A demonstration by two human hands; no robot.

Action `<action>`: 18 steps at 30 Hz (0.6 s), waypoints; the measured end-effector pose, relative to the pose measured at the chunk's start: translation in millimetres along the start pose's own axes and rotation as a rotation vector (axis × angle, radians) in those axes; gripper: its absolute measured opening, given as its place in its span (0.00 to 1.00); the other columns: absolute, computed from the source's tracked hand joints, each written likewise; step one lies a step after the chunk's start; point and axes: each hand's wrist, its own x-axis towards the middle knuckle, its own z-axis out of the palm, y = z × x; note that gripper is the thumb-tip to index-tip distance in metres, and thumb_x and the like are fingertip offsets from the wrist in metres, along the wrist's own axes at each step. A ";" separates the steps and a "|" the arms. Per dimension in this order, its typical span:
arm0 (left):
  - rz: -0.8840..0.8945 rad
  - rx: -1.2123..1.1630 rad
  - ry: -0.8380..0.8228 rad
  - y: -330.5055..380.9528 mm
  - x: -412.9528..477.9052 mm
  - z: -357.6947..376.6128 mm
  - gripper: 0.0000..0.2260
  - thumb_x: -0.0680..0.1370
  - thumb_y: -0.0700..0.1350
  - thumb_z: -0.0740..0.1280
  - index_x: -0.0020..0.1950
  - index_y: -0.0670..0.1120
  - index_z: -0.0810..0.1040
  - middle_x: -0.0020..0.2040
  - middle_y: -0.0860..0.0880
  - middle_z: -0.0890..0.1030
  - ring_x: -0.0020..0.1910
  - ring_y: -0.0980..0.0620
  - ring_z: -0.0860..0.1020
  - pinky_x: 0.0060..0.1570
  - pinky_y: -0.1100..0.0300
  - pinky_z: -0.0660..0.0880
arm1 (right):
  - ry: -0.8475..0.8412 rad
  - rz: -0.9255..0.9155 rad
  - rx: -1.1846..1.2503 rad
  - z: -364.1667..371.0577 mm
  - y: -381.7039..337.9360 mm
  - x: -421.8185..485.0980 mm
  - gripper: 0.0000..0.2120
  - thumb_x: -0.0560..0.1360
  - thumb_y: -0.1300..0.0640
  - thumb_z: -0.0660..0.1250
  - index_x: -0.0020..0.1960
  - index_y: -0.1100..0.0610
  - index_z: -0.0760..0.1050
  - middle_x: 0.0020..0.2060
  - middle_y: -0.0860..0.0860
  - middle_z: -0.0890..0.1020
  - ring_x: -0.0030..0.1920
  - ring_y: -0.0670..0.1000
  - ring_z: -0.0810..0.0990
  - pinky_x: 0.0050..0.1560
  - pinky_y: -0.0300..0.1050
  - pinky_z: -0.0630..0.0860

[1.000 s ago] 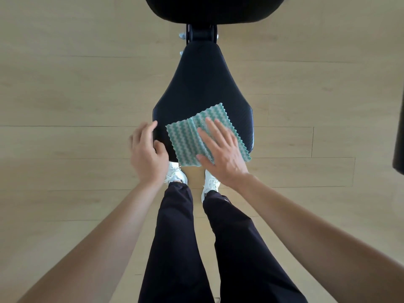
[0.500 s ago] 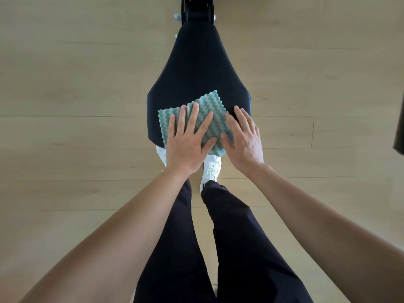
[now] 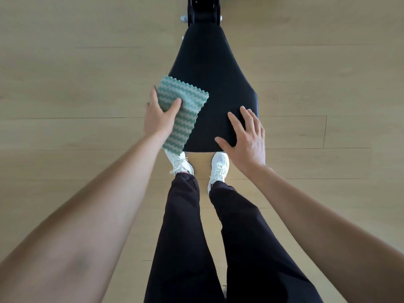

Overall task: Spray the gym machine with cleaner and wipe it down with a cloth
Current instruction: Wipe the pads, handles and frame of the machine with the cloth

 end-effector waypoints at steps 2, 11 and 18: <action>-0.021 -0.089 0.017 -5.4 -11.9 -1.1 0.39 0.77 0.65 0.69 0.83 0.54 0.57 0.72 0.54 0.74 0.66 0.54 0.76 0.61 0.56 0.73 | 0.009 0.011 0.013 1.3 -1.0 -0.1 0.34 0.77 0.38 0.69 0.77 0.52 0.69 0.79 0.57 0.65 0.80 0.59 0.59 0.78 0.57 0.58; -0.761 -0.790 0.017 -10.6 -73.0 30.2 0.20 0.75 0.57 0.77 0.60 0.50 0.75 0.55 0.50 0.83 0.50 0.45 0.85 0.52 0.44 0.84 | 0.017 0.029 0.041 2.3 -4.0 -1.7 0.34 0.78 0.39 0.69 0.78 0.53 0.68 0.79 0.57 0.64 0.80 0.59 0.58 0.79 0.58 0.57; -0.746 -0.800 -0.040 -10.7 -83.9 18.8 0.19 0.76 0.49 0.77 0.63 0.45 0.77 0.55 0.47 0.84 0.51 0.45 0.85 0.56 0.43 0.83 | 0.018 0.017 0.037 3.7 -2.6 -2.9 0.33 0.78 0.39 0.68 0.78 0.53 0.67 0.80 0.57 0.63 0.80 0.59 0.58 0.79 0.58 0.56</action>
